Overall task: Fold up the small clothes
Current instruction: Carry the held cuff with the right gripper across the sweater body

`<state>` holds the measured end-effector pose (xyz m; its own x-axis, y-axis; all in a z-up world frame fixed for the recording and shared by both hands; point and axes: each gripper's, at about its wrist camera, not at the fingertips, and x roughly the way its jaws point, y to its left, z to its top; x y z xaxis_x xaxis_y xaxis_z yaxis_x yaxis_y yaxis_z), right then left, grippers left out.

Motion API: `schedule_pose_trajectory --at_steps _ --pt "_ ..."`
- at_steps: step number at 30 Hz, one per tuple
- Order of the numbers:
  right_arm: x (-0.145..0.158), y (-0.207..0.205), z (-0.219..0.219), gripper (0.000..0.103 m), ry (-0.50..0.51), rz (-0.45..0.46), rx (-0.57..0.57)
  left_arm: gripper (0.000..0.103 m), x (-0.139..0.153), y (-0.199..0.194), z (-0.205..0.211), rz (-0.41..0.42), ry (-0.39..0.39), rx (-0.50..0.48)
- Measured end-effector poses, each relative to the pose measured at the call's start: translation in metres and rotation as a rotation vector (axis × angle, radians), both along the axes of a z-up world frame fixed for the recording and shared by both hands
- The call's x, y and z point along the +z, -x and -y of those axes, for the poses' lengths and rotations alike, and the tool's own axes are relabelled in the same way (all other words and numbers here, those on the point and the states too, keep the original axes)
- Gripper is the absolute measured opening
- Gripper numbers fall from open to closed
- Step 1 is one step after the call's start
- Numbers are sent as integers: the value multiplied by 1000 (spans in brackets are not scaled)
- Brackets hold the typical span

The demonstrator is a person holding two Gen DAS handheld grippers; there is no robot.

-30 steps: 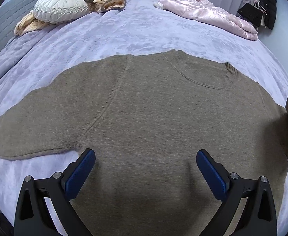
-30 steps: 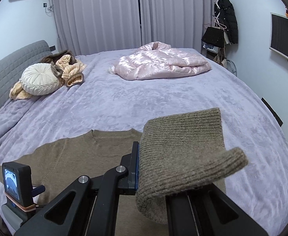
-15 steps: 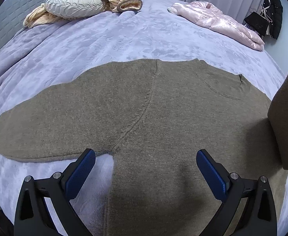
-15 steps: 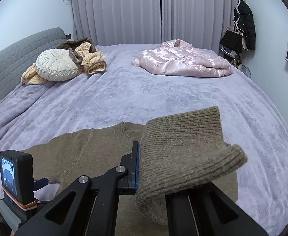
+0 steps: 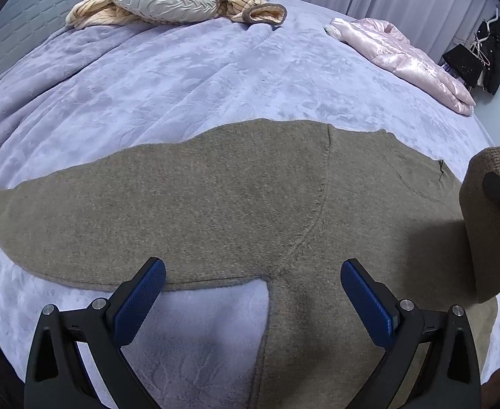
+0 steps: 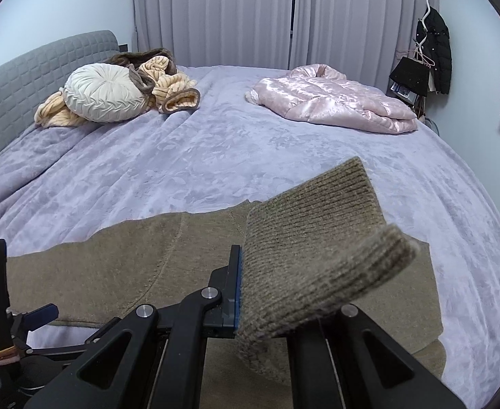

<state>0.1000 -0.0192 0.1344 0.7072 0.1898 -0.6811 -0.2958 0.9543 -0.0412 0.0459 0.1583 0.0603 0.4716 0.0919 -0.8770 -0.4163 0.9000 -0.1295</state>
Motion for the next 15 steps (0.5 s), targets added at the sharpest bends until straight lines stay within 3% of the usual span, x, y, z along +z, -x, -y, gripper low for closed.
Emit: schedule_pose_trajectory --at_steps 6,15 --pt "-20 -8 -25 5 76 8 -28 103 -9 5 -17 -14 20 34" --pt "-68 -19 -54 5 194 -52 -17 103 -20 12 -29 -25 38 53"
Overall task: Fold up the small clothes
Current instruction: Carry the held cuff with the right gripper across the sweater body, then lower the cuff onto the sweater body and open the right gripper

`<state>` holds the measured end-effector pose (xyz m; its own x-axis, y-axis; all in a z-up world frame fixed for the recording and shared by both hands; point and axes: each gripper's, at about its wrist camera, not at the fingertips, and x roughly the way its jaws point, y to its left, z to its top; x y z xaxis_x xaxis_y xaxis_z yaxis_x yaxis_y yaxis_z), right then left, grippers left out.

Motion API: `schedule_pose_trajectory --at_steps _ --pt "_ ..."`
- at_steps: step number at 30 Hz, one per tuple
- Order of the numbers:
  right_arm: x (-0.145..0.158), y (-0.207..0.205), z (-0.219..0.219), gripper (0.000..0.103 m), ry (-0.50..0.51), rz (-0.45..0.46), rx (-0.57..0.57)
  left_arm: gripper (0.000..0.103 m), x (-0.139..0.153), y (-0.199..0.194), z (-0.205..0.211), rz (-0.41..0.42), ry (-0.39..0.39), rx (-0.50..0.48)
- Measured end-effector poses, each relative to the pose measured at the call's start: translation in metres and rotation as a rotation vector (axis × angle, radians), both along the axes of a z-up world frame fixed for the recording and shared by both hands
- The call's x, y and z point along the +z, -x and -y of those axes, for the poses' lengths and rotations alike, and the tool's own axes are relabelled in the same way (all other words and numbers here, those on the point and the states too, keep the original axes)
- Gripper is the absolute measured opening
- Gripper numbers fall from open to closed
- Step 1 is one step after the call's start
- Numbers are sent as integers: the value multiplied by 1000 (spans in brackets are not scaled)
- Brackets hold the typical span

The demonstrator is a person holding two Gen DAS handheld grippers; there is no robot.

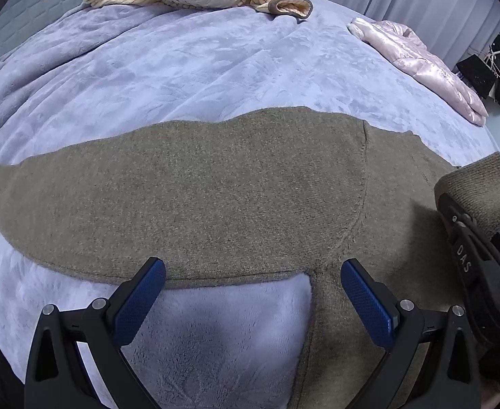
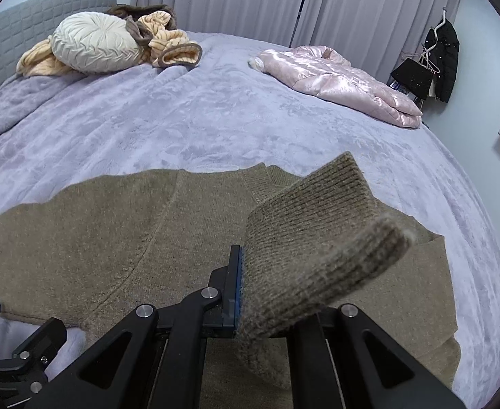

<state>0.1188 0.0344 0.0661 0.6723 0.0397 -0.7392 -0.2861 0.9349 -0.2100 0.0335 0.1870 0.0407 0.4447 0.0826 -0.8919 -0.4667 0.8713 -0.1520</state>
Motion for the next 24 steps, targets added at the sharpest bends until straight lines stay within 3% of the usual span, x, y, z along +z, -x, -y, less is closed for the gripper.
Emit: schedule_pose_trajectory --at_steps 6,13,15,16,17,18,19,24 --pt "-19 1 -21 5 102 -1 11 103 -3 4 -8 -1 3 9" --pt "-30 2 -30 9 129 -50 34 103 -5 13 -20 -1 15 36" --pt "-30 7 -33 16 104 -70 57 103 -3 17 -25 1 11 48" --pt "-29 11 -36 30 76 -89 80 103 -3 20 -28 3 13 59" --pt "-28 14 -37 53 50 -102 104 103 -2 23 -32 4 18 68" --pt "-24 19 -38 61 25 -104 125 103 -1 25 -36 5 22 79" --pt "-20 24 -38 66 1 -95 143 103 0 28 -40 8 26 92" --pt "9 30 -12 67 -128 -80 158 103 12 28 -42 24 35 110"
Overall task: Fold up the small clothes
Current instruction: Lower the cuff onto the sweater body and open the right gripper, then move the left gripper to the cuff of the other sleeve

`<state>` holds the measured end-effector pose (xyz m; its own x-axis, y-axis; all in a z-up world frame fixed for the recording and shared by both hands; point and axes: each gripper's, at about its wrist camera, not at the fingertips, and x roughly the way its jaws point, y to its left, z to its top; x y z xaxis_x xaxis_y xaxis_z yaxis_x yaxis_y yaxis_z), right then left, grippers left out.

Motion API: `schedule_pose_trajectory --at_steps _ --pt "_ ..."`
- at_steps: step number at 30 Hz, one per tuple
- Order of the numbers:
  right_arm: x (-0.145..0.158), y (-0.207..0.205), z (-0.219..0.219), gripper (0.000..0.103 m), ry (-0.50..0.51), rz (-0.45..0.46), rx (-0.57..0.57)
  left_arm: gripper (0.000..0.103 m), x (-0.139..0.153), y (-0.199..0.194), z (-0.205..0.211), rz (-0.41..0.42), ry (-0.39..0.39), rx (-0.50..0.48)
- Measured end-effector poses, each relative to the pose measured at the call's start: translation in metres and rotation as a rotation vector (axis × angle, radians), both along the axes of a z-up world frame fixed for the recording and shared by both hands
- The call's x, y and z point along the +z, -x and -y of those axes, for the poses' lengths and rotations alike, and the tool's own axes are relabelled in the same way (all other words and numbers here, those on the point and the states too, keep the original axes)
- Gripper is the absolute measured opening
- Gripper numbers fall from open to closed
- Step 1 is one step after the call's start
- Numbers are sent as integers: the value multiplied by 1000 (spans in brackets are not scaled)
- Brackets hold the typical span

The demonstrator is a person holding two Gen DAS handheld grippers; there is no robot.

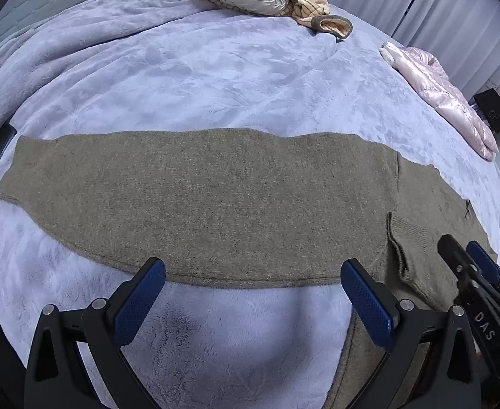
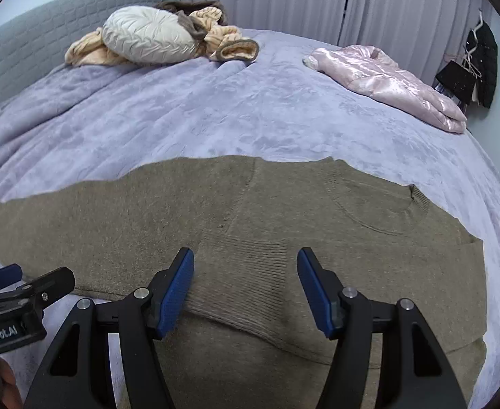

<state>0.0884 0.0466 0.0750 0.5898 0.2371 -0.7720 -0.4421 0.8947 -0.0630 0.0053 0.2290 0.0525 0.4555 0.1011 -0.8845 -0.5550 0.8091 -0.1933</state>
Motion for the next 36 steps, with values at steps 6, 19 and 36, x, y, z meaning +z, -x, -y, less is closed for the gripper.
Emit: schedule_pose_trajectory --at_steps 6,19,36 --pt "7 -23 73 67 3 2 -153 103 14 -30 59 24 -44 -141" --pt "-51 -43 106 72 126 -138 -194 103 -38 -81 102 -168 -194 -215" --pt "-44 -101 241 74 -59 -176 -408 103 -37 -85 128 -187 -196 -251"
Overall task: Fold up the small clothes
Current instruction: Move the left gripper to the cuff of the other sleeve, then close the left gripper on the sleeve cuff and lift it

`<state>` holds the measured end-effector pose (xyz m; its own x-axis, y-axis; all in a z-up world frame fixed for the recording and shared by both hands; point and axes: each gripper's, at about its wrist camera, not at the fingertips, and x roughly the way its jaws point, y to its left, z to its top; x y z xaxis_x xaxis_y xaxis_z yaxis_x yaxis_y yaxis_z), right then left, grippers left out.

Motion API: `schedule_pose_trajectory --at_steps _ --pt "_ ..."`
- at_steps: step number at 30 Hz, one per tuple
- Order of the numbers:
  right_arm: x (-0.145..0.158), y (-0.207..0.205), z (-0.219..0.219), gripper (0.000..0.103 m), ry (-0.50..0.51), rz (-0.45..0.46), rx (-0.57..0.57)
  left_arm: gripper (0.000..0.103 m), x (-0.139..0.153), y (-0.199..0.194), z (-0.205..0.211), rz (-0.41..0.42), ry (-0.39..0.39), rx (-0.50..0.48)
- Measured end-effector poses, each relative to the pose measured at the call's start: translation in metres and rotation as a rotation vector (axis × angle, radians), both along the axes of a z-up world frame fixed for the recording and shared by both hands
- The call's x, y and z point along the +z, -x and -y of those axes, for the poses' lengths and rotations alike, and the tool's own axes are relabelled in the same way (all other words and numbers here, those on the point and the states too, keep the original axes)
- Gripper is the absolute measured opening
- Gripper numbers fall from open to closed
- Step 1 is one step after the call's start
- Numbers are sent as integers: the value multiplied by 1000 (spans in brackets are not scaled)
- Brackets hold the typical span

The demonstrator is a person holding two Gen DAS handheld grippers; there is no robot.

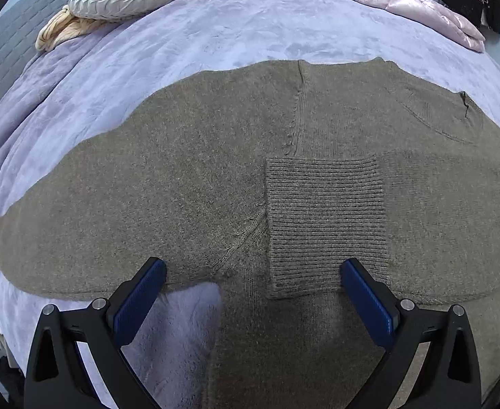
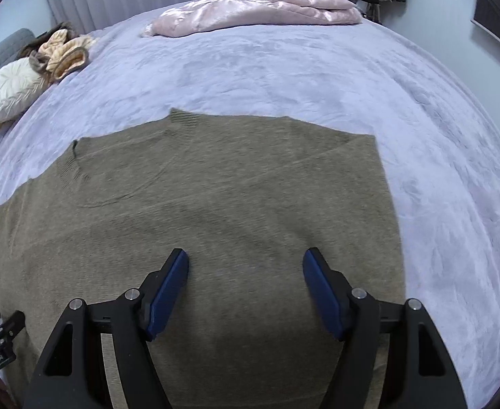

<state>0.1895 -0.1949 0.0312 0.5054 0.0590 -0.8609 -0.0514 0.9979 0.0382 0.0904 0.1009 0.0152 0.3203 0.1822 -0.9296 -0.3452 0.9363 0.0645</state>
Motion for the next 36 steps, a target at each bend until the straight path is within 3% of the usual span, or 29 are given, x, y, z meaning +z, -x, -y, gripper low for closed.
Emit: schedule_pose_trajectory --at_steps 3,5,9,14,18,20,26,30,31,32,35,36 --pt "6 8 15 74 -35 1 -58 103 13 18 -13 58 44 46" --pt "19 29 8 74 -20 54 -42 103 18 39 -34 107 114 115" --pt "31 70 -32 78 -49 116 93 103 15 91 -106 192 197 340" --pt "27 96 -81 78 -16 93 238 103 10 165 -210 279 226 619" --pt "25 116 -115 78 23 85 325 103 -5 208 -281 343 302 773" --pt "24 123 -135 78 44 85 373 103 -15 214 -303 351 359 787" --pt "29 129 -200 78 120 110 479 103 -24 195 -337 400 416 761" --pt "31 130 -222 78 102 94 493 103 -24 199 -355 496 498 745" --pt "30 132 -226 78 109 92 500 96 -24 203 -358 525 509 743" --pt "28 135 -229 78 121 92 507 81 -25 202 -361 538 501 751" --pt "23 136 -242 78 159 86 526 50 -31 209 -369 561 511 763" --pt "23 134 -247 78 173 90 525 46 -33 214 -372 576 528 769"
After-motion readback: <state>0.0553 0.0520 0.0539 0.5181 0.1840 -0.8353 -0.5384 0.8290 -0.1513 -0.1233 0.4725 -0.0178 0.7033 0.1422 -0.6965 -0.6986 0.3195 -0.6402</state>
